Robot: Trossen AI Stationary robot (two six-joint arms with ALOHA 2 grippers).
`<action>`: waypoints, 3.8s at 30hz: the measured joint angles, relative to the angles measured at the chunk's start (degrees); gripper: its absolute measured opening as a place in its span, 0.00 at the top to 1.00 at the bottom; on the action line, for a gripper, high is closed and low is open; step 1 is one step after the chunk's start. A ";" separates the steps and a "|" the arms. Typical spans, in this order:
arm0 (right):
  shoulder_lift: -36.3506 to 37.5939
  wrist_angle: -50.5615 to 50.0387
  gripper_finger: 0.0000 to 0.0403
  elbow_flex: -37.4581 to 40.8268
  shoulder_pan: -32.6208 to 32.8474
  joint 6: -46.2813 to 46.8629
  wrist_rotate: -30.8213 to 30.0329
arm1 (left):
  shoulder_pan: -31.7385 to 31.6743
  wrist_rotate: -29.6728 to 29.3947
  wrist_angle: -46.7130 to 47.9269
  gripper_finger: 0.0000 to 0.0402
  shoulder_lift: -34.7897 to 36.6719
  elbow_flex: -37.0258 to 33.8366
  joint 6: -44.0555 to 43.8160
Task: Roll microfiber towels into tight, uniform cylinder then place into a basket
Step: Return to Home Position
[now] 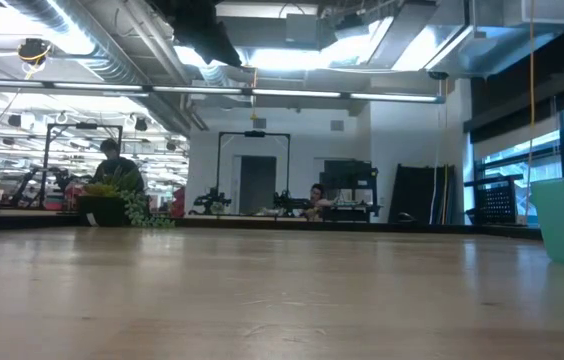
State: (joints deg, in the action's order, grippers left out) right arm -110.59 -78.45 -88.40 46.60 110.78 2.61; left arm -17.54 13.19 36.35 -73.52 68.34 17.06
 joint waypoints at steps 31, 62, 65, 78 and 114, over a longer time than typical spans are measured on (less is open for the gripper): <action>21.04 -4.31 0.96 -10.16 -31.87 -65.72 -39.20 | -1.09 -9.14 8.33 0.99 19.74 0.04 -13.51; 61.98 61.21 0.99 40.39 -61.33 -109.37 3.68 | -9.18 -17.00 7.79 1.00 58.59 -16.47 -21.41; 66.29 66.02 0.99 45.95 -62.01 -107.44 3.55 | -9.18 -16.98 1.01 1.00 64.79 -23.63 -21.41; 84.16 78.24 0.99 65.73 -64.70 -104.95 3.15 | -9.16 -16.57 -17.43 1.00 72.07 -44.50 -25.18; 102.38 85.92 0.99 87.91 -66.70 -106.54 8.25 | -8.92 -0.43 -28.52 0.98 72.16 -64.54 -19.83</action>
State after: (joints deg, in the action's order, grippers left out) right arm -8.21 7.47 -0.49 -20.10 4.24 10.86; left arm -26.46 12.76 7.83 -1.37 3.79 -2.77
